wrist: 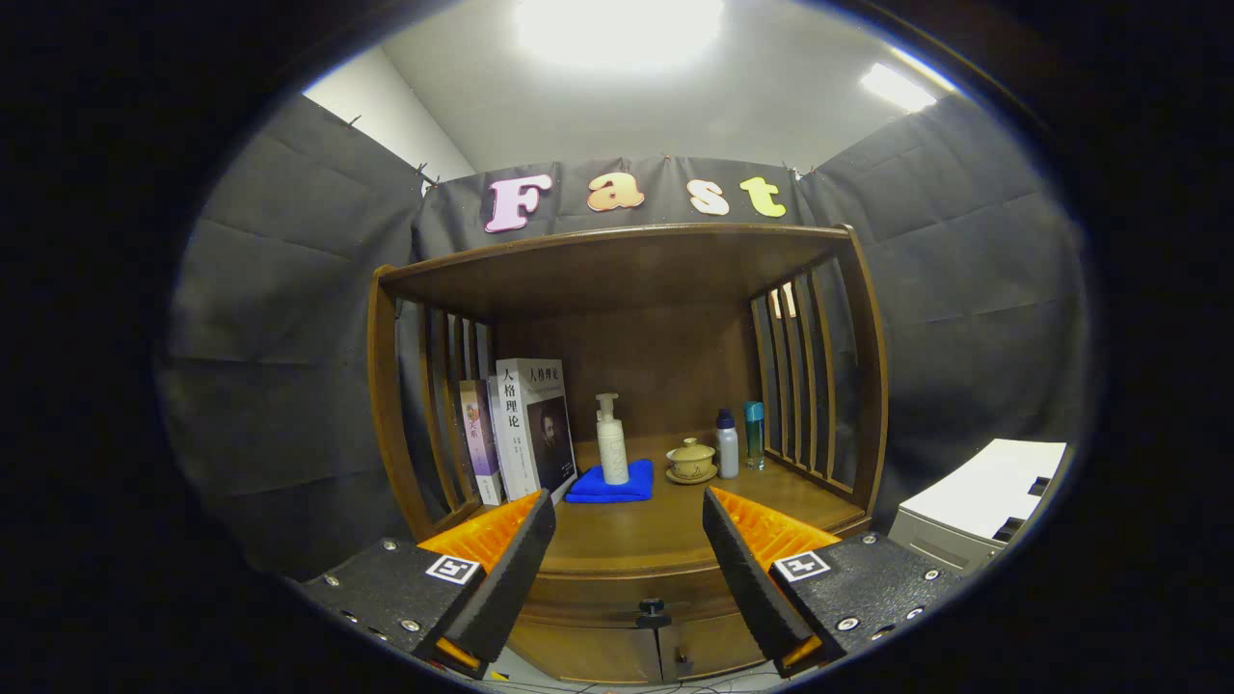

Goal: Pull open the drawer, take out the items inside it, and place them on the countertop above the cabinet.

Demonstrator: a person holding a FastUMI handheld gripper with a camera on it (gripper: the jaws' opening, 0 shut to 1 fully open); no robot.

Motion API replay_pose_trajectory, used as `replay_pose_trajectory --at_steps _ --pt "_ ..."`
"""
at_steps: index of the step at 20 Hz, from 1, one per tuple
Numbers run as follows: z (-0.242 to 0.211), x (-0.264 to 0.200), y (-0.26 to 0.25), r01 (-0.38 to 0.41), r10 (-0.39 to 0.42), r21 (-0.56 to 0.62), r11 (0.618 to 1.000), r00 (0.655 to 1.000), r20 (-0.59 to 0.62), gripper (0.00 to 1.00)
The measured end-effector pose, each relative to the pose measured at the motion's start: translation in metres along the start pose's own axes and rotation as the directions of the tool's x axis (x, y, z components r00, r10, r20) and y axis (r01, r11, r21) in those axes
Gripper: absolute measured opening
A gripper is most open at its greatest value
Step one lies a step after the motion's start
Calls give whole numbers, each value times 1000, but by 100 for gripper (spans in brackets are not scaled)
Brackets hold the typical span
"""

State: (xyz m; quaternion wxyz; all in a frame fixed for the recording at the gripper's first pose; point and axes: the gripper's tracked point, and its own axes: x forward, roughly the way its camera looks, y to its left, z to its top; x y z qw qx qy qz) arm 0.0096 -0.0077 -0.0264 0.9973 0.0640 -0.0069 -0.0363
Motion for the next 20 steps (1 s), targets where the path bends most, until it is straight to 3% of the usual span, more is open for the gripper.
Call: replay_pose_trajectory --at_steps 13,20 --pt "-70 43 -1 14 -15 -116 993 1000 -9 95" --pt "-158 49 -1 14 -41 -156 988 985 -168 96"
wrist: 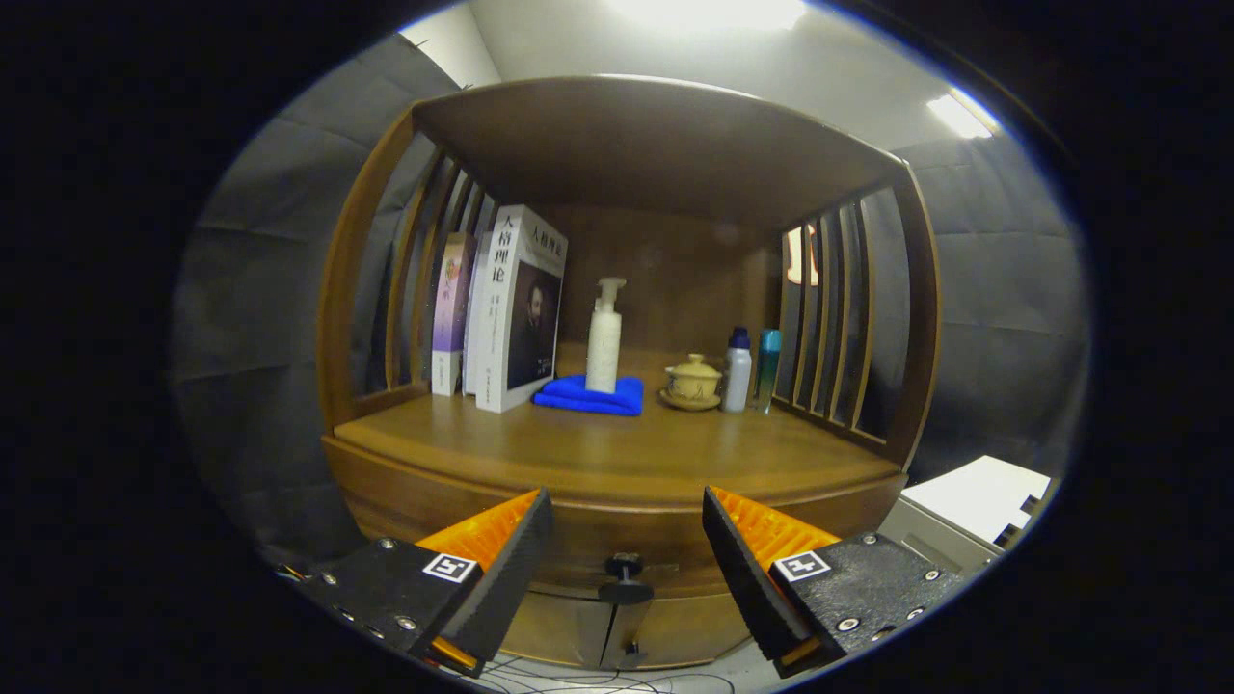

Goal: Pull open the drawer, take out the items inside it, and place them on the countertop above the cabinet.

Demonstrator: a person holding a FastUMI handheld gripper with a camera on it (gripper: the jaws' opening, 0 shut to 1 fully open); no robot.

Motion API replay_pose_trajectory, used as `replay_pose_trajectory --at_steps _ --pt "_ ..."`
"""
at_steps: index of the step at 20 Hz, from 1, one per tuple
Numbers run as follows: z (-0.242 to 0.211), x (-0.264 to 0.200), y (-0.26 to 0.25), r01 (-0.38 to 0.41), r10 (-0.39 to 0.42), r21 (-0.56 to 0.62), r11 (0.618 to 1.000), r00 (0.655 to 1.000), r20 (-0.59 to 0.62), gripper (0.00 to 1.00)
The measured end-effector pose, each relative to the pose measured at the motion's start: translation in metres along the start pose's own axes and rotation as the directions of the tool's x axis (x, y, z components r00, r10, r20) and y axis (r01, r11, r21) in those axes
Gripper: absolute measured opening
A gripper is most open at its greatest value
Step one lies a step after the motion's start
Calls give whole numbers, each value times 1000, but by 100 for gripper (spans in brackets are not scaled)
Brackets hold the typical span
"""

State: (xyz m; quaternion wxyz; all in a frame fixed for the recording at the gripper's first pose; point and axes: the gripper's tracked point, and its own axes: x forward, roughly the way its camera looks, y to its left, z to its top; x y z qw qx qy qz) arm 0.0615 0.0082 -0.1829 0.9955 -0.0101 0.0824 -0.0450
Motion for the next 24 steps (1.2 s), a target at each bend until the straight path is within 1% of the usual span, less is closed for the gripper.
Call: replay_pose_trajectory --at_steps 3,5,8,10,12,16,18,20,22,24 --pt "-26 3 -4 5 -2 69 998 999 -42 96" --pt "-37 7 -3 -4 10 110 994 999 -53 96" --pt "-49 14 -4 -2 8 125 992 999 -54 95" --pt "-61 21 -1 -10 19 117 993 997 -77 94" --pt "-69 28 1 -8 18 110 994 996 -90 88" --pt "-82 35 1 -17 29 113 993 994 -107 61" --pt "-83 37 1 -24 35 103 994 994 -103 50" --pt "-84 36 0 -26 36 104 994 995 -92 49" --pt "-84 35 0 -32 41 119 992 996 -78 45" --pt "-89 33 0 -44 53 122 992 996 -74 36"
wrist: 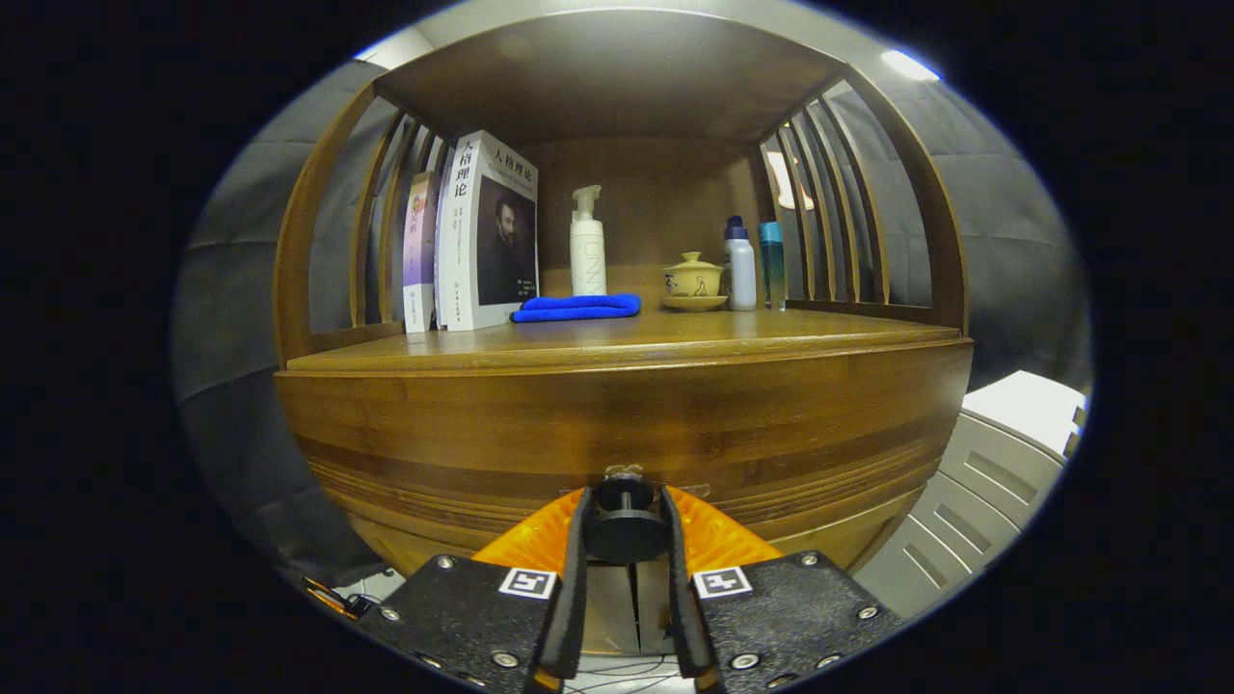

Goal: Pull open the drawer, take out the items inside it, and place them on the countertop above the cabinet.

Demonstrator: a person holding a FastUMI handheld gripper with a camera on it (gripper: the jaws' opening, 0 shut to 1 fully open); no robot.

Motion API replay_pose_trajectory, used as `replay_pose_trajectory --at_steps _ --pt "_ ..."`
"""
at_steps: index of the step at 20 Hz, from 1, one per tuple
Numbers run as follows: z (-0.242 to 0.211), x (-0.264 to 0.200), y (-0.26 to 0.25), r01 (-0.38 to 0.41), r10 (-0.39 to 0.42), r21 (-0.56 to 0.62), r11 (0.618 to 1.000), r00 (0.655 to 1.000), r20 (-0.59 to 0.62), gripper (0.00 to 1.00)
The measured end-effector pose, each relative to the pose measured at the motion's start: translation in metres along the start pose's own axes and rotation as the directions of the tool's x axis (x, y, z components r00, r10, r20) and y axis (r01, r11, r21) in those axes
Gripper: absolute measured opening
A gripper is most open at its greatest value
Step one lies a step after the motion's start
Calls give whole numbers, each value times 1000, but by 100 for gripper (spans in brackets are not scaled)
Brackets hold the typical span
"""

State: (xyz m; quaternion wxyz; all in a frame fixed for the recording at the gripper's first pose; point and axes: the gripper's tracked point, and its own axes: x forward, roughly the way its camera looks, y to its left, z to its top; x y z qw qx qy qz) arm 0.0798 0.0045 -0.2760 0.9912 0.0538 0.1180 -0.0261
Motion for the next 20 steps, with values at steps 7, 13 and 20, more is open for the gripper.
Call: replay_pose_trajectory --at_steps 7,13,20 --pt "0 -10 -1 25 -24 -8 1000 1000 14 24" --pt "-7 -51 -2 23 -23 1 1000 1000 -2 24" --pt "-14 -102 -3 25 -25 -1 1000 999 -41 24"
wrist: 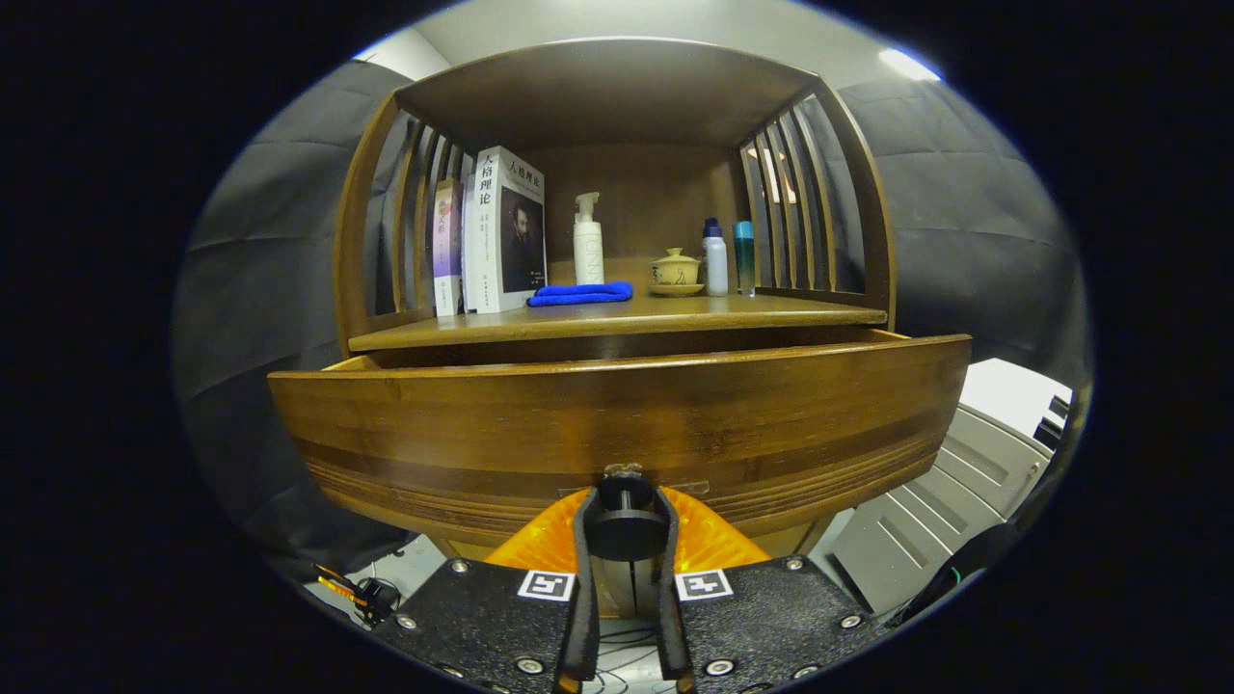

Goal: Pull open the drawer, take out the items inside it, and place them on the countertop above the cabinet.

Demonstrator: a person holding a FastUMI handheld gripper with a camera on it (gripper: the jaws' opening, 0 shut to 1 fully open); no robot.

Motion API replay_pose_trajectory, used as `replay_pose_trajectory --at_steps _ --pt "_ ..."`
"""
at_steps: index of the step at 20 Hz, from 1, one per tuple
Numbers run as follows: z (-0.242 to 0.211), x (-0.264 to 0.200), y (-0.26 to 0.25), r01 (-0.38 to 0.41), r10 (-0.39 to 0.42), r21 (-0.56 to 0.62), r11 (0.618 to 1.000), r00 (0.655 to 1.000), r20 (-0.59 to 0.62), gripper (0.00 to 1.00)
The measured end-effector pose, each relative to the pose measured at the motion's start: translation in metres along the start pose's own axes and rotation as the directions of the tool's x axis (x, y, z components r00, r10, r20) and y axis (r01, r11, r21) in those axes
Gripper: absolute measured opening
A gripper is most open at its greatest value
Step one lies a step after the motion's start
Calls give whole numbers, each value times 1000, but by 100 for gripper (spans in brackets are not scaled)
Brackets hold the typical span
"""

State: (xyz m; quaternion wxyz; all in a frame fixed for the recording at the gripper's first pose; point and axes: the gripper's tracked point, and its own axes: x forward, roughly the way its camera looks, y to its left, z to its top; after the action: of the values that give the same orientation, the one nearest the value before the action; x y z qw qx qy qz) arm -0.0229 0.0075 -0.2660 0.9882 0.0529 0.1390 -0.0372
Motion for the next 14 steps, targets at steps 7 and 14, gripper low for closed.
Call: replay_pose_trajectory --at_steps 7,14 --pt "-14 -34 3 -17 17 -16 1000 1000 -22 24" --pt "-22 -67 3 -33 30 -50 998 997 -65 25"
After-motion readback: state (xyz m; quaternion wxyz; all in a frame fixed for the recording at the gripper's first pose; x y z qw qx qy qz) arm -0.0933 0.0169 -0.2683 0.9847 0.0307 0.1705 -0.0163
